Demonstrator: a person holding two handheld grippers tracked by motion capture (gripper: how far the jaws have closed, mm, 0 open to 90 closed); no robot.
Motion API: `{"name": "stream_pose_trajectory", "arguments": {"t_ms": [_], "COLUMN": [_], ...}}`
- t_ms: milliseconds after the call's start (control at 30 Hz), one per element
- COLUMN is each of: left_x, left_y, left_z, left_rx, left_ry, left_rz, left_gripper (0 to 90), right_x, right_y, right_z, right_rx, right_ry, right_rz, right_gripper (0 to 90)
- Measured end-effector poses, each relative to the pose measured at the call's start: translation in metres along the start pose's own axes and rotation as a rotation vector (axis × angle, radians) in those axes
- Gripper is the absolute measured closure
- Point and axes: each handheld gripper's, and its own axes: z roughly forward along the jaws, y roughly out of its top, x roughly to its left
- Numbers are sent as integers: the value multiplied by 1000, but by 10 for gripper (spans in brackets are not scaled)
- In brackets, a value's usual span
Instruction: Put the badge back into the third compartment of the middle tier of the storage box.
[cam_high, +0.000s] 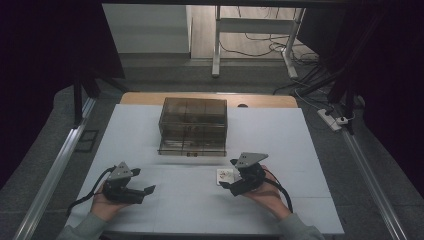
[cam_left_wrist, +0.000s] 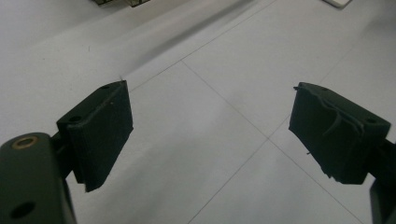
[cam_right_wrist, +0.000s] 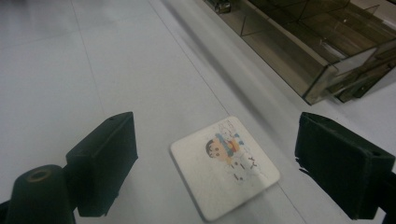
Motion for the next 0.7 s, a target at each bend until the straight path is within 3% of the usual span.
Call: {"name": "stream_pose_trajectory", "arguments": {"t_ms": [300,700], "left_x": [0,-1], "left_y": [0,-1], "left_z": [1,1], "left_rx": [5,12], "left_ry": [4,2], "left_rz": [4,5], "left_gripper": [132,132], "right_x": [3,-2], "right_y": [9,16], "right_z": [17,25], "right_rx": [74,127], "right_ry": [19,63], "right_rz": [-44,-47], "right_gripper": [122,137]}}
